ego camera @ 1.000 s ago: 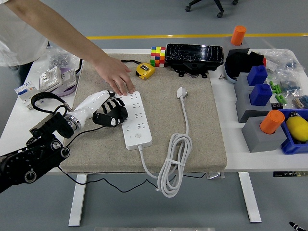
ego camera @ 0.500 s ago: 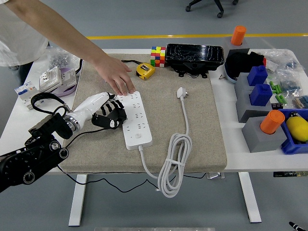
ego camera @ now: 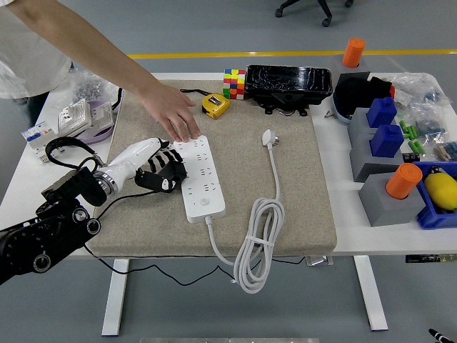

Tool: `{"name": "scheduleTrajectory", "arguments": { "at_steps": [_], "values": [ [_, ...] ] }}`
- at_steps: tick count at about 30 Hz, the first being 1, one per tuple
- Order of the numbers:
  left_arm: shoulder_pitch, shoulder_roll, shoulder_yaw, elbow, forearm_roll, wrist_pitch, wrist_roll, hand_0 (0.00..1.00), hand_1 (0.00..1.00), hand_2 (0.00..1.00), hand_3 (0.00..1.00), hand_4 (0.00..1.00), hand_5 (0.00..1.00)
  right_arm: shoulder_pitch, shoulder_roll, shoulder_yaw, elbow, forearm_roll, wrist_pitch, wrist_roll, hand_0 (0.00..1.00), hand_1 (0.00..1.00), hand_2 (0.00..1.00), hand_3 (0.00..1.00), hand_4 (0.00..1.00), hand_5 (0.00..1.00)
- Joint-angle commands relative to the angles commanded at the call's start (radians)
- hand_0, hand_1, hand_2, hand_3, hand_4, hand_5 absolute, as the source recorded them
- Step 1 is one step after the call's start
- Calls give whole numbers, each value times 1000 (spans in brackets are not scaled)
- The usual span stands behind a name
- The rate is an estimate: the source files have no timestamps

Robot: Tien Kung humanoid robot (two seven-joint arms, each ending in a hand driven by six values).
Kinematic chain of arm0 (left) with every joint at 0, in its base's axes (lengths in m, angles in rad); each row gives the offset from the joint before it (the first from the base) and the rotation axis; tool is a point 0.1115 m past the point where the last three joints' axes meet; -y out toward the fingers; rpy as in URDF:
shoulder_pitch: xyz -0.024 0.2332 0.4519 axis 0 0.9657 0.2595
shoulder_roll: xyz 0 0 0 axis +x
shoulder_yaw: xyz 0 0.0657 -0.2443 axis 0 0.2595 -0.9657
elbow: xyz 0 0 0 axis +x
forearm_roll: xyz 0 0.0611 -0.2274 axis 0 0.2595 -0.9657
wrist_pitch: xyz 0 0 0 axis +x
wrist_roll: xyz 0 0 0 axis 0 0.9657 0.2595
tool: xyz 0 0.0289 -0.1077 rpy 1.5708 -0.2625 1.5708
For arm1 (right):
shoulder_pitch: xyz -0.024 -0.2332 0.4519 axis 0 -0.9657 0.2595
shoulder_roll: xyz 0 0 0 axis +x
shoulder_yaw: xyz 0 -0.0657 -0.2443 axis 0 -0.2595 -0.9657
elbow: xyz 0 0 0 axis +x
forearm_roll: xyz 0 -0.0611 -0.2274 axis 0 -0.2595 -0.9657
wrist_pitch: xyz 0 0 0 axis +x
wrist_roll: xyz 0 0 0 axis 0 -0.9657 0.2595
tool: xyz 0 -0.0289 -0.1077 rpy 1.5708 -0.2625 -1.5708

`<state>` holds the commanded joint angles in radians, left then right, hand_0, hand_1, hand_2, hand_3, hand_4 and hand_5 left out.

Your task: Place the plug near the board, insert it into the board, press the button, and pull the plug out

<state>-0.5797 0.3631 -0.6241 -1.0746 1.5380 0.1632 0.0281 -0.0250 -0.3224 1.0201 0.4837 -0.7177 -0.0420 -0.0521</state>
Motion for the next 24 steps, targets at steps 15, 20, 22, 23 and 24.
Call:
{"name": "scheduleTrajectory", "arguments": {
  "at_steps": [15,20,22,23,24],
  "values": [
    [7,-2,-17,-4,-55,-1,-21,677,787,806,838,998,387,2,-1,-2,-1,2,0,0,652,662,662,556,909,506],
    [29,-2,-54,-35,-70,32,-42,647,756,764,808,998,460,2,-2,-7,0,2,1,0,652,662,662,557,910,506],
    [47,-1,-78,-61,-84,66,-54,647,756,764,808,998,460,2,-3,-8,-1,2,1,0,652,662,662,557,910,506],
    [66,1,-100,-86,-86,93,-55,647,756,764,808,998,460,2,-3,-9,-1,1,0,0,652,662,662,557,910,506],
    [78,3,-113,-102,-83,108,-51,647,756,764,808,998,460,2,-3,-9,-1,1,0,0,652,662,662,557,910,506]
  ]
}}
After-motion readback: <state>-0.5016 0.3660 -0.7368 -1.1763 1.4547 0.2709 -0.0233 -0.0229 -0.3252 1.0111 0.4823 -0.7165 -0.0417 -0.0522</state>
